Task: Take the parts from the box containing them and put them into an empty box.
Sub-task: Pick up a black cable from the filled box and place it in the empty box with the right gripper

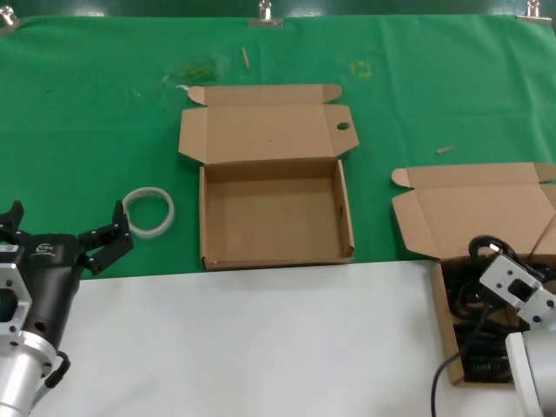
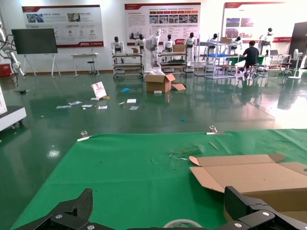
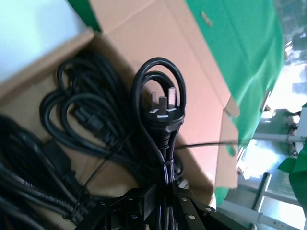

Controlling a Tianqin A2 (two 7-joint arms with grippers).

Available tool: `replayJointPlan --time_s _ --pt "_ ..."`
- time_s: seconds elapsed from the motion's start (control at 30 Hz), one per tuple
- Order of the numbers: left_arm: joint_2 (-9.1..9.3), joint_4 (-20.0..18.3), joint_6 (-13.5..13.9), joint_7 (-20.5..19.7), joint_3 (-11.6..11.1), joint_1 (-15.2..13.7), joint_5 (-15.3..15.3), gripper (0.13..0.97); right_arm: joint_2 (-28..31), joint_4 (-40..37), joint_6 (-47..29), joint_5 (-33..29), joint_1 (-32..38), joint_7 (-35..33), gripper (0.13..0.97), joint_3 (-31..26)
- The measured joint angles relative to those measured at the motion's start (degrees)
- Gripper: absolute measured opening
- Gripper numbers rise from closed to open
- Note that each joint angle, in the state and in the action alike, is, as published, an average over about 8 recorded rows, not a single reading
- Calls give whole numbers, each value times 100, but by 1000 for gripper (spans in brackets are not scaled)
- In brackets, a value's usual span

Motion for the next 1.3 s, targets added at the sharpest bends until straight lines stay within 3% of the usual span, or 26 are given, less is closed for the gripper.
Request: replayJointPlan --time_s 0.17,0.47,0.73,0.93,1.3 --pt "0 0 0 0 0 0 0 966 -2 368 209 0 -20 78 185 -182" --pt "0 0 0 0 0 0 0 966 -4 1201 559 0 7 418 175 -835" --pt "0 0 0 0 0 0 0 966 -4 837 28 0 385 1231 175 -1737" --pt "0 0 0 0 0 0 0 966 12 20 -844 0 839 2309 175 -2618" --pt "0 0 0 0 0 0 0 966 67 -748 -2072 0 2025 5103 175 -5136"
